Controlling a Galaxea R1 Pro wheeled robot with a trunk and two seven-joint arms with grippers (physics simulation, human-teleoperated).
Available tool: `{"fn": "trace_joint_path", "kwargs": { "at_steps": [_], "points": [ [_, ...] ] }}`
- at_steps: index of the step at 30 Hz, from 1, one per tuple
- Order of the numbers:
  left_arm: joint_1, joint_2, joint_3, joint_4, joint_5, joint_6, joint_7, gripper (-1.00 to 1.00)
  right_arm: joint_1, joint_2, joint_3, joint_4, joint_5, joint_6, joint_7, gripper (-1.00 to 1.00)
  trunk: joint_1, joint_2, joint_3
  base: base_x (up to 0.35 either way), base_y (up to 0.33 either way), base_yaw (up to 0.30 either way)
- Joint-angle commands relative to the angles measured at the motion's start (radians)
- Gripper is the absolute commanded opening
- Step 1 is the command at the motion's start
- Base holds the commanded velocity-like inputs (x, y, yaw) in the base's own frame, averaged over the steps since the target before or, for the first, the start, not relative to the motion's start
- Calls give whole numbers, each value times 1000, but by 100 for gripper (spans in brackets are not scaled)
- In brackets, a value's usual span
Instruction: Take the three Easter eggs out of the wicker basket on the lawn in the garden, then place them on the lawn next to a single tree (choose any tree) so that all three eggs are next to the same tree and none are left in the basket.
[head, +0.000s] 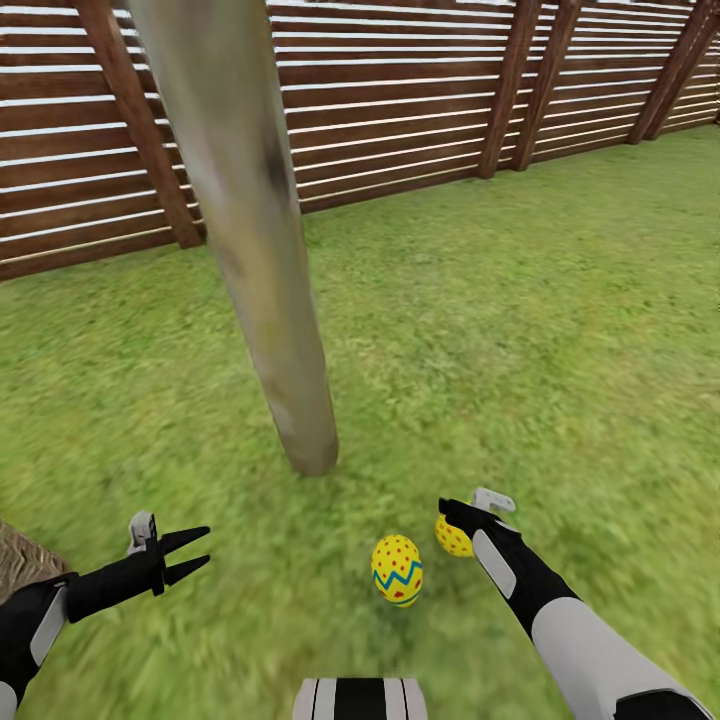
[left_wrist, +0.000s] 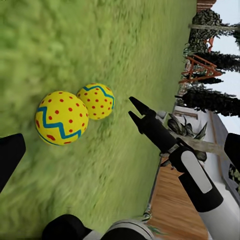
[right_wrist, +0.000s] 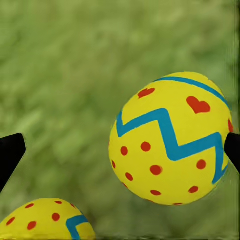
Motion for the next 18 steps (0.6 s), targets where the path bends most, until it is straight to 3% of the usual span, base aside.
{"fn": "trace_joint_path", "kwargs": {
  "at_steps": [1,14,16,18],
  "points": [
    [0,0,0,0,1,10,-2,100,0,-2,8,-2,-8,4,-9,100,-1,0,3,-155,0,0],
    [0,0,0,0,1,8,0,100,0,-2,8,-14,-9,16,-11,100,-7,3,54,-97,0,0],
    [0,0,0,0,1,8,0,100,0,-2,8,-25,-10,37,-11,100,-8,3,61,-7,0,0],
    [0,0,0,0,1,8,0,100,0,-4,6,-63,-11,113,-11,100,-9,4,69,-3,0,0]
  ]
}}
